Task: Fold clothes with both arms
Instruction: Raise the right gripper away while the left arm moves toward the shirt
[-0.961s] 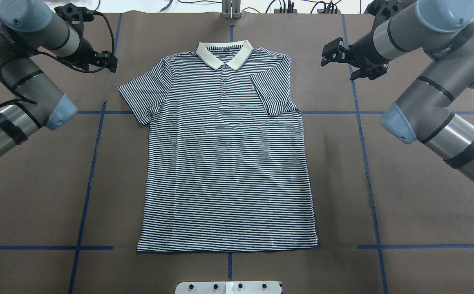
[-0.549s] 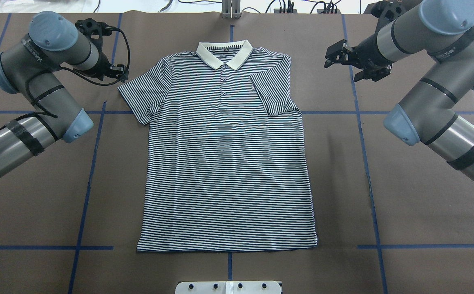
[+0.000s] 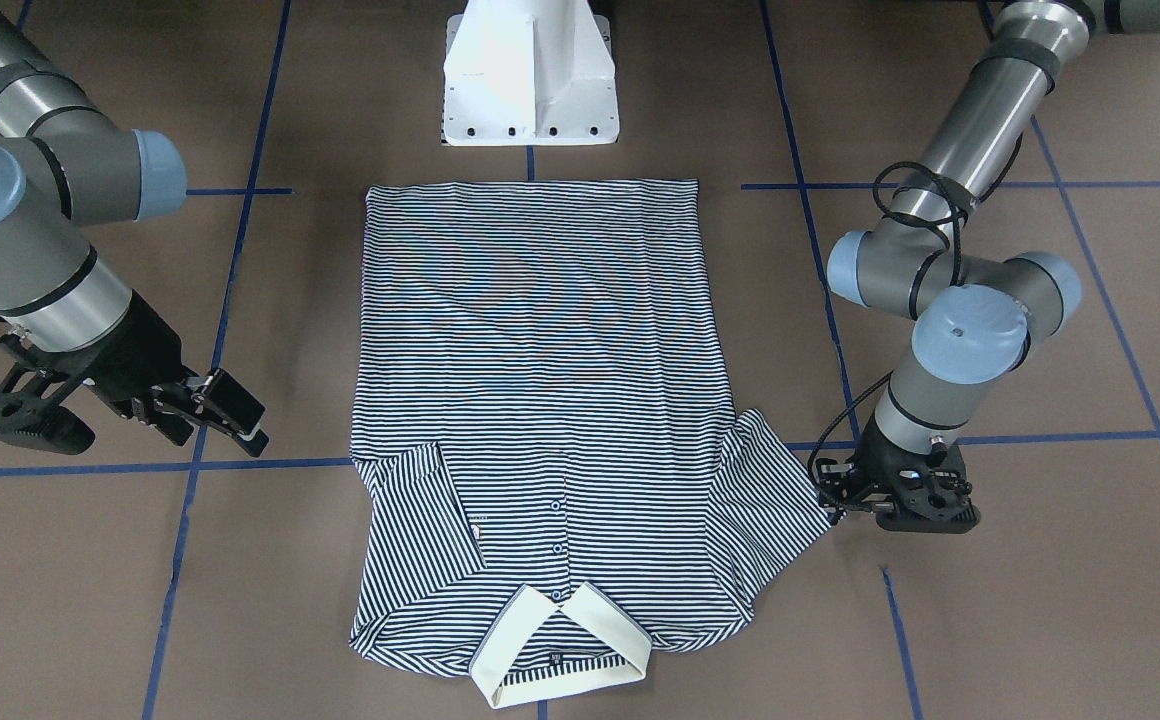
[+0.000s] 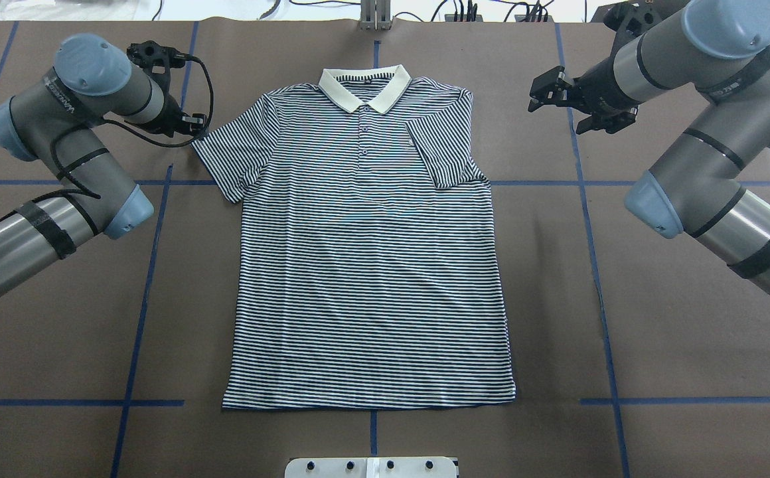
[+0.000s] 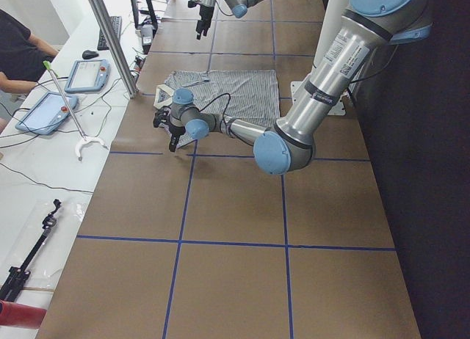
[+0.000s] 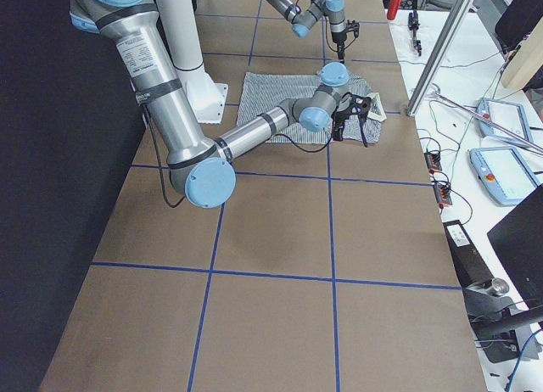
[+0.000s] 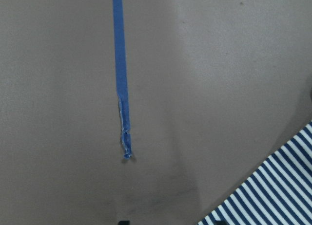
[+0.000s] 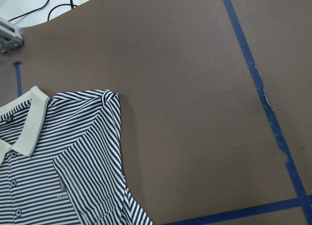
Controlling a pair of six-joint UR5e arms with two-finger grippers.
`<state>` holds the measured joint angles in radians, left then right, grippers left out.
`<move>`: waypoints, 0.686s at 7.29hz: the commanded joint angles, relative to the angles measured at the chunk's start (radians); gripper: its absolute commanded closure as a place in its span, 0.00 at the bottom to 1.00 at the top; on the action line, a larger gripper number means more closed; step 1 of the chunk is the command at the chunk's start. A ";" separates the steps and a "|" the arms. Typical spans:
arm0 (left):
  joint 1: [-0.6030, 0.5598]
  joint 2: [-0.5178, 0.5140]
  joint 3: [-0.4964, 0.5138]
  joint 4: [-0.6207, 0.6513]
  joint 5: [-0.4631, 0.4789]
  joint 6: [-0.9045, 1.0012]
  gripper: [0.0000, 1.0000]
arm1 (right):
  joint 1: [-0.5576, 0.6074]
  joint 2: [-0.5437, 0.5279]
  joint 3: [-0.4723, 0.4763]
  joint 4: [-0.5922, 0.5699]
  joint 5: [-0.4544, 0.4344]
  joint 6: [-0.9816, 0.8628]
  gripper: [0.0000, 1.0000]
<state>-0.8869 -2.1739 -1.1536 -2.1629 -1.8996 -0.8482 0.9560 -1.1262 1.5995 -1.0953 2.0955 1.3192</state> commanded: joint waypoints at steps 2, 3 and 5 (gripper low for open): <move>0.014 -0.004 0.002 -0.002 0.000 0.000 0.37 | 0.000 0.000 -0.004 0.000 0.000 -0.002 0.00; 0.016 -0.004 0.002 -0.002 0.000 -0.002 0.39 | 0.000 0.000 -0.006 0.000 0.000 -0.002 0.00; 0.020 -0.003 0.002 -0.002 0.000 -0.002 0.48 | 0.001 0.000 -0.004 0.000 -0.002 -0.002 0.00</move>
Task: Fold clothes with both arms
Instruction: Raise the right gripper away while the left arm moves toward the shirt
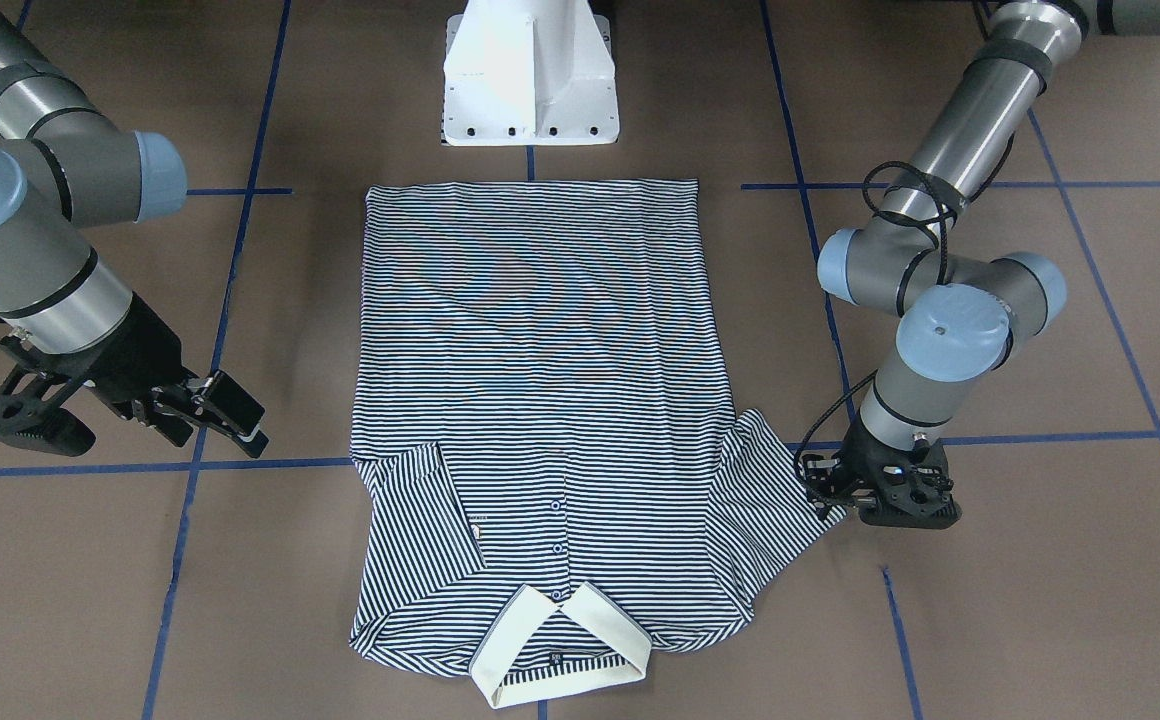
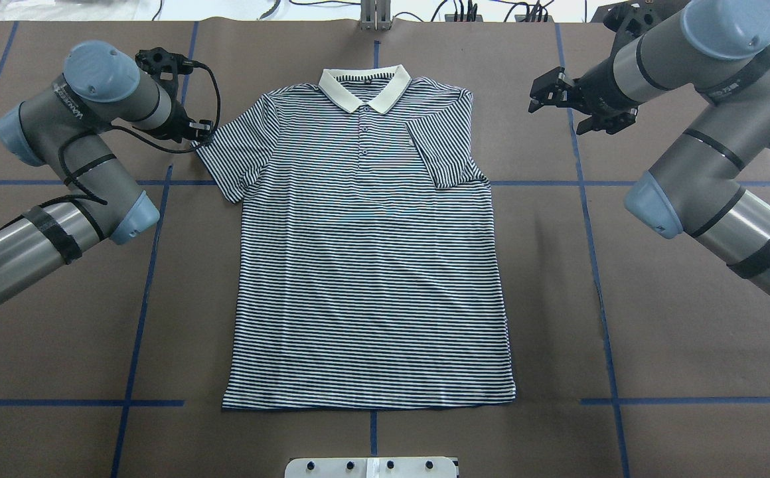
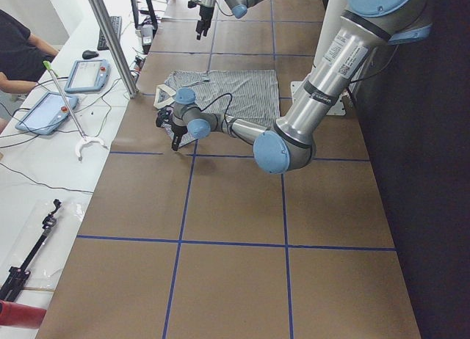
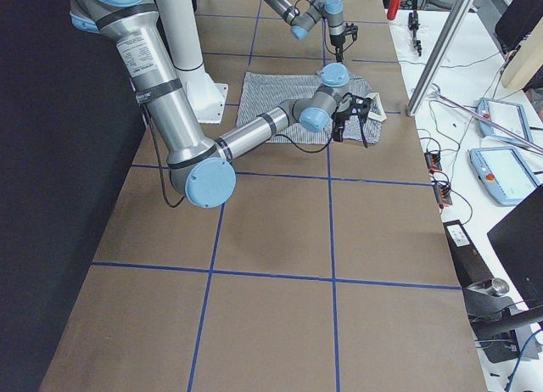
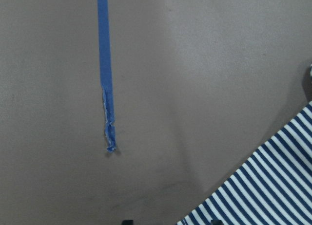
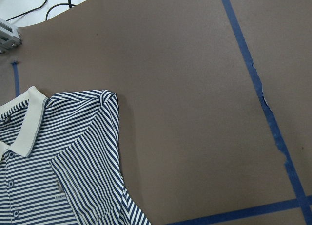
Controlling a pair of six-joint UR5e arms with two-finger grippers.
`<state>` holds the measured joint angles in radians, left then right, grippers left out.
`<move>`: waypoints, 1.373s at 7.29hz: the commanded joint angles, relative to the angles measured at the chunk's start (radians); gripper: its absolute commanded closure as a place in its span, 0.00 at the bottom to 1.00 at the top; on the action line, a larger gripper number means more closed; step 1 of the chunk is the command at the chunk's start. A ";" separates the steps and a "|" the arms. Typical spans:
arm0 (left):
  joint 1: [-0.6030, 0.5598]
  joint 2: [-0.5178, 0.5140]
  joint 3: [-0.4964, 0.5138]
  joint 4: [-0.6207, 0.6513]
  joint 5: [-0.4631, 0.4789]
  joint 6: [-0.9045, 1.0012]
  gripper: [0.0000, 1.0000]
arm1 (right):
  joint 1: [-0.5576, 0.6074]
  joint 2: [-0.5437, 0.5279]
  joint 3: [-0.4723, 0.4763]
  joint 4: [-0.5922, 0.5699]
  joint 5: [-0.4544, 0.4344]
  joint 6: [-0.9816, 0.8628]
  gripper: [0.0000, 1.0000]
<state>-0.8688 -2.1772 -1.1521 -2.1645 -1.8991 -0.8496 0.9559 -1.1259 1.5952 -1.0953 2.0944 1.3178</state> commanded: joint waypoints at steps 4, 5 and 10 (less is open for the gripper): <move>0.004 -0.003 0.003 0.002 0.000 0.000 0.93 | 0.000 -0.008 0.003 0.000 -0.002 0.001 0.00; 0.005 -0.015 0.003 0.005 -0.001 -0.002 1.00 | 0.000 -0.012 0.003 0.000 -0.002 0.001 0.00; 0.007 -0.065 -0.169 0.159 -0.087 -0.107 1.00 | 0.000 -0.009 0.002 0.000 0.003 0.001 0.00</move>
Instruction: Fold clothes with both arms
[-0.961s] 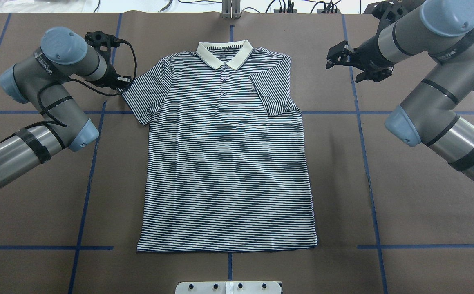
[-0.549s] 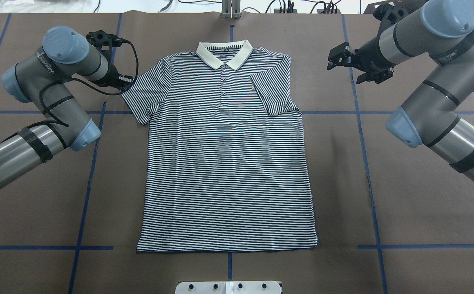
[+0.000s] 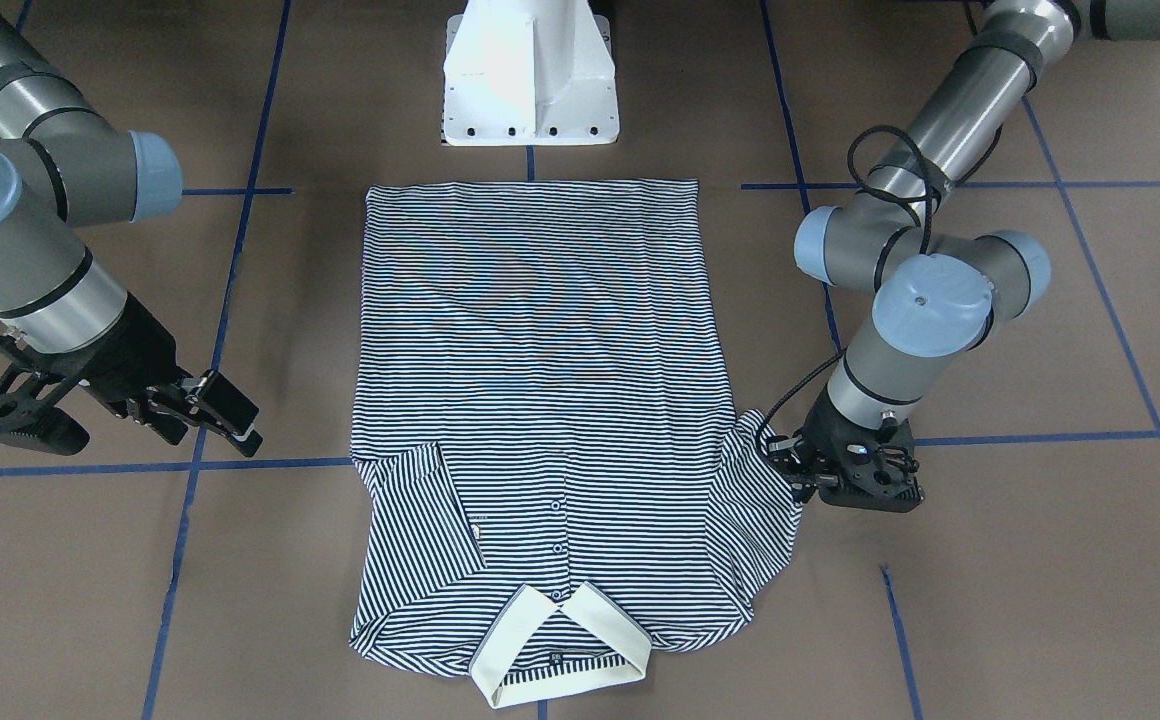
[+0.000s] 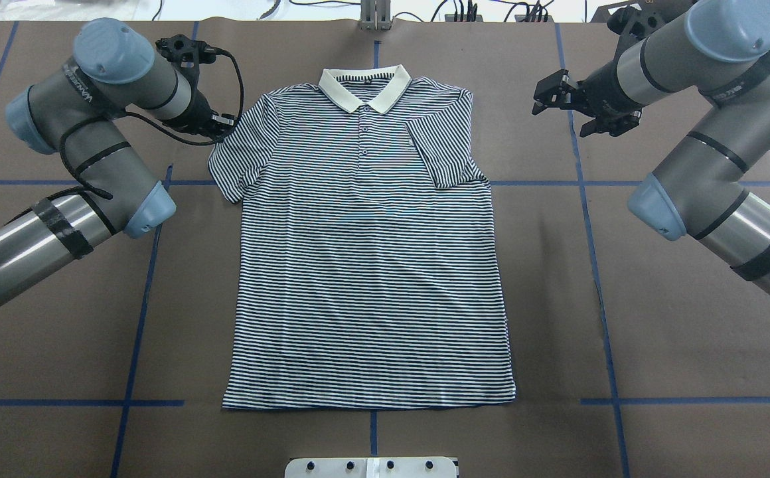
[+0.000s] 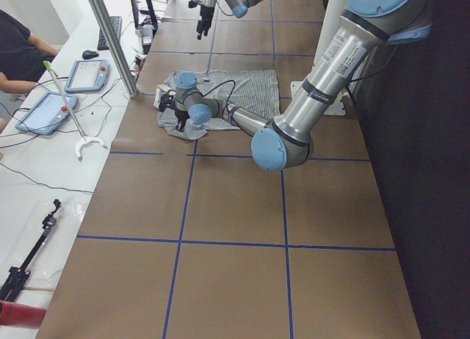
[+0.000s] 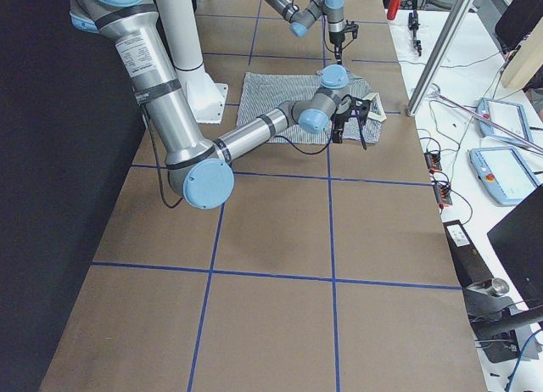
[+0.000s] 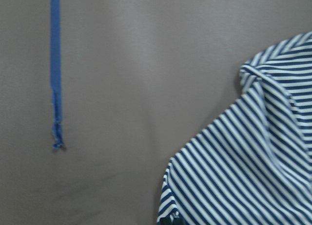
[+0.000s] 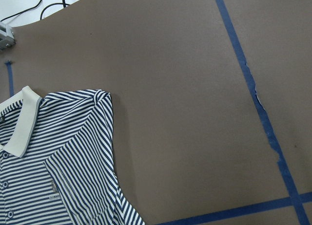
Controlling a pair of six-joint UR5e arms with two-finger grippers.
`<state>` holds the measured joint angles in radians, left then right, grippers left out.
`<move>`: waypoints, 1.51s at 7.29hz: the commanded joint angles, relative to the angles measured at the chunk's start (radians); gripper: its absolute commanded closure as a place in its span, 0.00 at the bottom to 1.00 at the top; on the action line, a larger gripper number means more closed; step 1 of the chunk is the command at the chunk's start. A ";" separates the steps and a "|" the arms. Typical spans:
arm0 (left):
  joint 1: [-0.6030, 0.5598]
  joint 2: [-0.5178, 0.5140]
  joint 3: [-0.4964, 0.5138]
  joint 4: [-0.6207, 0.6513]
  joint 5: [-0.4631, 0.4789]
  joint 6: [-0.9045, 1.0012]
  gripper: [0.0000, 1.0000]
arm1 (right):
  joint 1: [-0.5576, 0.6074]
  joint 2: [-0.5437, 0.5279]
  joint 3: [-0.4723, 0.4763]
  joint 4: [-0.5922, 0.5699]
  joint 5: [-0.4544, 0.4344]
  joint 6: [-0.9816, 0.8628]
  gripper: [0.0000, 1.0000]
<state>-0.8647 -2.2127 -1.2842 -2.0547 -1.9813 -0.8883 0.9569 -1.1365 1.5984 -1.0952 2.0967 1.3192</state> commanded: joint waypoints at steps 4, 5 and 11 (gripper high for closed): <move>0.055 -0.211 0.178 0.044 0.056 -0.144 1.00 | -0.001 0.003 -0.006 0.000 -0.006 -0.002 0.00; 0.055 -0.213 0.204 0.006 0.079 -0.146 1.00 | -0.003 0.006 -0.008 -0.002 -0.007 -0.002 0.00; 0.064 -0.219 0.195 -0.010 0.082 -0.216 0.41 | -0.036 0.012 0.029 -0.002 -0.061 0.015 0.00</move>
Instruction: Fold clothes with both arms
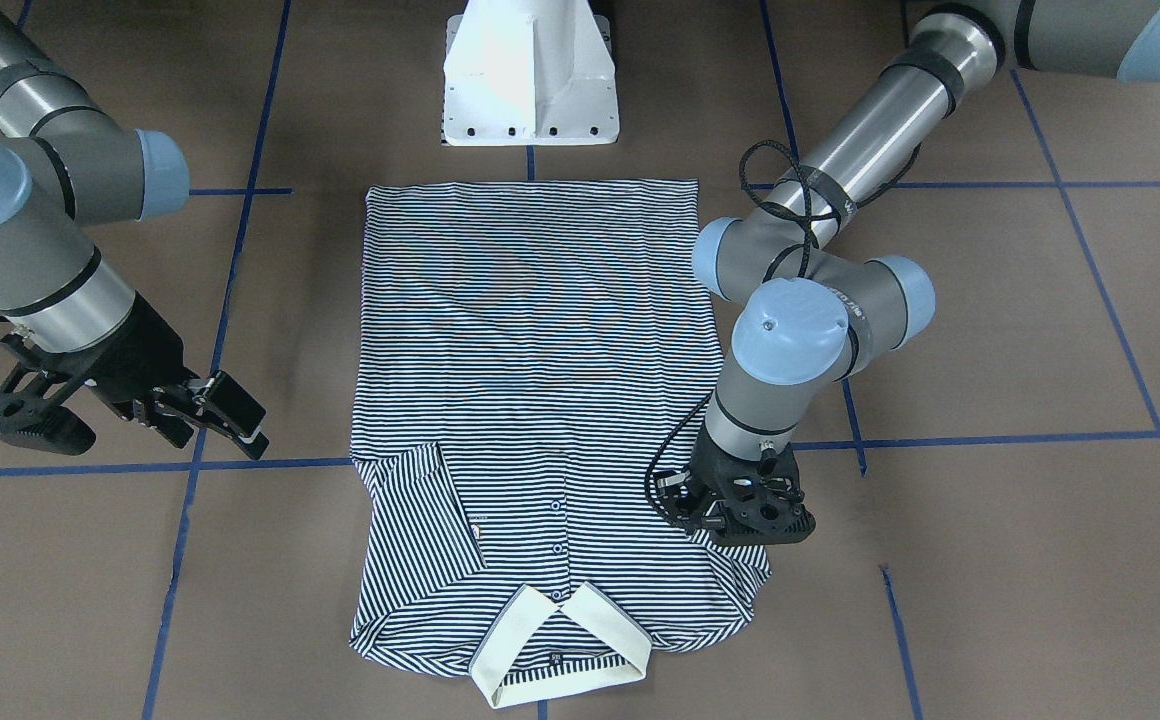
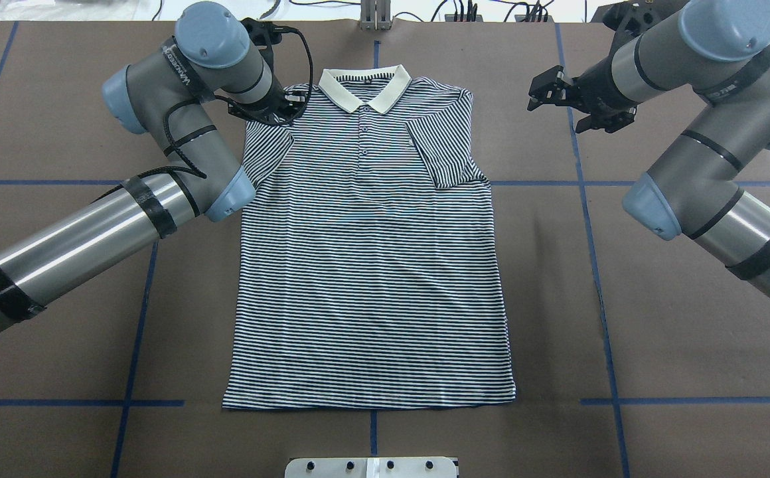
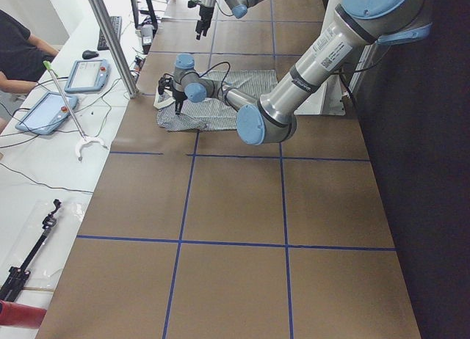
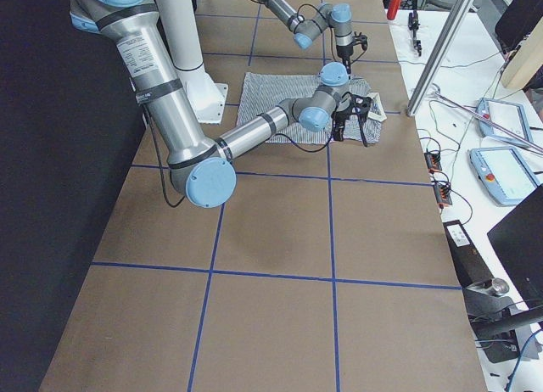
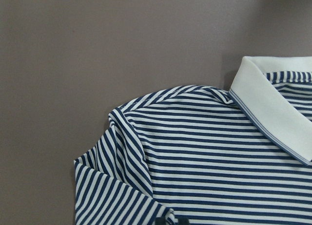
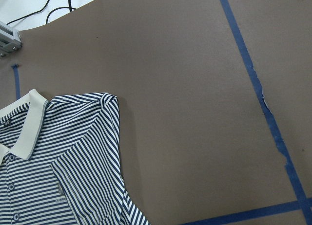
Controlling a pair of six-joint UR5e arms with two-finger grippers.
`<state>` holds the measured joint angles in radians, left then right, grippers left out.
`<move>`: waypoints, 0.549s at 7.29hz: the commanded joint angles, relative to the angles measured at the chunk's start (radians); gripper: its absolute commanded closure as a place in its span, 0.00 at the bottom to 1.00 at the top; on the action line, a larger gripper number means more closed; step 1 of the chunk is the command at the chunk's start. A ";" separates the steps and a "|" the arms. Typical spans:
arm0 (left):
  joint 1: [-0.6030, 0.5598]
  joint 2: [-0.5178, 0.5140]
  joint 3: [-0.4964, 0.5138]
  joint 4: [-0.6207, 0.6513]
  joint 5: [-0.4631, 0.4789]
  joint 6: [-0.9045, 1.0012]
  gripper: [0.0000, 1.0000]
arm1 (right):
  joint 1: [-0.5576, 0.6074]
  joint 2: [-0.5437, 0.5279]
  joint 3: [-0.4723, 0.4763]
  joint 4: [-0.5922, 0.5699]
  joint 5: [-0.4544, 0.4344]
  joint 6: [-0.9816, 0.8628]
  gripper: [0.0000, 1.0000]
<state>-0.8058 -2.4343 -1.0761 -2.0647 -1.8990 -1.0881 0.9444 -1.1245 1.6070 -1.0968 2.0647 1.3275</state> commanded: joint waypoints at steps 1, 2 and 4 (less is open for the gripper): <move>0.007 0.012 -0.077 0.014 -0.003 -0.026 0.34 | -0.080 -0.007 0.083 -0.011 -0.082 0.044 0.00; 0.013 0.090 -0.211 0.015 -0.009 -0.074 0.32 | -0.117 -0.012 0.134 -0.014 -0.104 0.159 0.00; 0.037 0.261 -0.454 0.017 -0.041 -0.085 0.31 | -0.255 -0.059 0.254 -0.096 -0.159 0.299 0.00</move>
<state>-0.7787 -2.2762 -1.3795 -2.0497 -1.9156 -1.1630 0.7843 -1.1479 1.7757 -1.1396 1.9519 1.5364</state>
